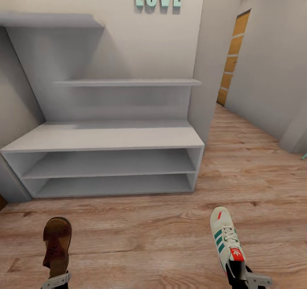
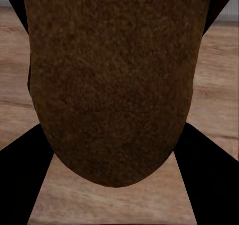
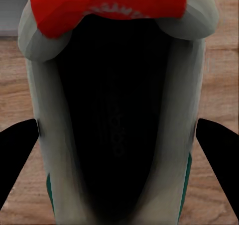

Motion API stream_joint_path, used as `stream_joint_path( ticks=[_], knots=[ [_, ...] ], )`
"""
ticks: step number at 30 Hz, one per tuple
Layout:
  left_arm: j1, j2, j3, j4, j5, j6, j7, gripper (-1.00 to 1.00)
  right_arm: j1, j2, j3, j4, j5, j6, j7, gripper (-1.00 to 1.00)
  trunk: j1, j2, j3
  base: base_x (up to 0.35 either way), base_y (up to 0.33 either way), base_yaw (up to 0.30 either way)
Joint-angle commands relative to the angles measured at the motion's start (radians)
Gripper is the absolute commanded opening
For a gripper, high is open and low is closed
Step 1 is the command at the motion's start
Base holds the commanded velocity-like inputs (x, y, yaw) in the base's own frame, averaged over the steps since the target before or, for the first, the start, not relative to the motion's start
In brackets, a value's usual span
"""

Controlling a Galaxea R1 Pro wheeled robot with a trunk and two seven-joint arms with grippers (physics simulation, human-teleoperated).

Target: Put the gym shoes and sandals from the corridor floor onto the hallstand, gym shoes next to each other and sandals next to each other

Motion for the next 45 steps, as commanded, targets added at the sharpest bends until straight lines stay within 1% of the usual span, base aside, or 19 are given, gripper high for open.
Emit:
stream_joint_path(
  ticks=[1, 4, 8, 22, 29, 31, 32, 33, 34, 36, 37, 39, 40, 42, 43, 44, 45],
  knots=[
    [-0.001, -0.001, 0.008, 0.001, -0.002, -0.003, -0.01, -1.0, 0.0, 0.0, -0.002, 0.0, -0.009, -0.003, 0.008, -1.0, 0.0, 0.0, -0.001, -0.006, 0.305, 0.265],
    [-0.001, -0.001, 0.008, 0.0, -0.002, -0.003, -0.01, -1.0, 0.0, 0.0, -0.002, 0.0, -0.009, -0.003, 0.008, -1.0, 0.0, 0.0, -0.001, -0.002, 0.303, 0.104],
    [-0.001, -0.001, 0.008, 0.0, -0.002, -0.003, -0.01, -1.0, -0.001, 0.0, -0.003, 0.0, -0.009, -0.003, 0.008, -1.0, 0.0, 0.0, -0.001, 0.0, 0.109, 0.01],
    [-0.001, -0.001, 0.007, 0.0, -0.003, -0.002, -0.01, -1.0, 0.0, 0.0, -0.003, 0.002, -0.008, -0.003, 0.008, -1.0, 0.0, 0.0, -0.001, 0.0, 0.006, 0.001],
    [-0.006, 0.001, 0.007, 0.001, -0.006, 0.02, -0.011, -1.0, 0.0, -0.001, -0.005, 0.006, -0.008, -0.003, 0.006, -1.0, 0.0, 0.0, -0.001, 0.0, 0.0, 0.0],
    [-0.01, 0.002, 0.006, 0.002, -0.008, 0.046, -0.011, -1.0, 0.0, -0.002, -0.006, 0.006, -0.009, -0.003, 0.003, -1.0, 0.0, 0.0, -0.001, 0.0, 0.0, 0.0],
    [-0.013, 0.003, 0.006, 0.001, -0.01, 0.098, -0.01, -1.0, -0.001, -0.004, -0.008, 0.006, -0.009, -0.003, -0.004, -1.0, 0.0, 0.0, -0.001, 0.0, 0.0, 0.0],
    [-0.016, 0.004, 0.005, -0.002, -0.013, 0.176, -0.011, -1.0, 0.0, -0.007, -0.021, 0.006, -0.009, -0.003, -0.017, -1.0, 0.0, 0.0, -0.001, 0.0, 0.0, 0.0],
    [-0.021, 0.005, 0.003, -0.007, -0.014, 0.225, -0.01, -1.0, 0.0, -0.008, -0.036, 0.006, -0.009, -0.003, -0.025, -1.0, 0.0, 0.0, -0.001, 0.0, 0.0, 0.0],
    [-0.031, 0.006, 0.001, -0.01, -0.016, 0.268, -0.008, -1.0, 0.0, -0.009, -0.054, 0.006, -0.009, -0.003, -0.03, -1.0, 0.0, 0.0, -0.001, 0.0, 0.0, 0.0],
    [-0.045, 0.007, -0.001, -0.012, -0.019, 0.302, -0.004, -1.0, -0.001, -0.01, -0.074, 0.005, -0.009, -0.003, -0.034, -1.0, 0.0, 0.0, -0.001, 0.0, 0.0, 0.0],
    [-0.06, 0.007, -0.003, -0.013, -0.023, 0.328, 0.001, -1.0, -0.001, -0.01, -0.093, 0.004, -0.008, -0.003, -0.036, -1.0, 0.0, 0.0, -0.001, 0.0, 0.0, 0.0],
    [-0.076, 0.008, -0.004, -0.014, -0.031, 0.347, 0.008, -1.0, -0.001, -0.01, -0.108, 0.004, -0.008, -0.003, -0.037, -1.0, 0.0, 0.0, -0.001, 0.0, 0.0, 0.0],
    [-0.091, 0.008, -0.005, -0.014, -0.043, 0.363, 0.016, -1.0, -0.001, -0.011, -0.119, 0.004, -0.008, -0.002, -0.038, -1.0, 0.0, 0.0, -0.001, 0.0, 0.0, 0.0],
    [-0.104, 0.008, -0.005, -0.015, -0.061, 0.379, 0.027, -1.0, -0.001, -0.011, -0.126, 0.003, -0.008, -0.002, -0.039, -1.0, 0.0, 0.0, -0.001, 0.0, 0.0, 0.0],
    [-0.11, 0.008, -0.005, -0.015, -0.071, 0.388, 0.032, -1.0, -0.001, -0.011, -0.128, 0.003, -0.008, -0.002, -0.038, -1.0, 0.0, 0.0, -0.001, 0.0, 0.0, 0.0],
    [-0.12, 0.007, -0.005, -0.015, -0.091, 0.409, 0.044, -1.0, 0.0, -0.011, -0.132, 0.003, -0.008, -0.002, -0.038, -1.0, 0.0, 0.0, -0.001, 0.0, 0.0, 0.0]
  ],
)
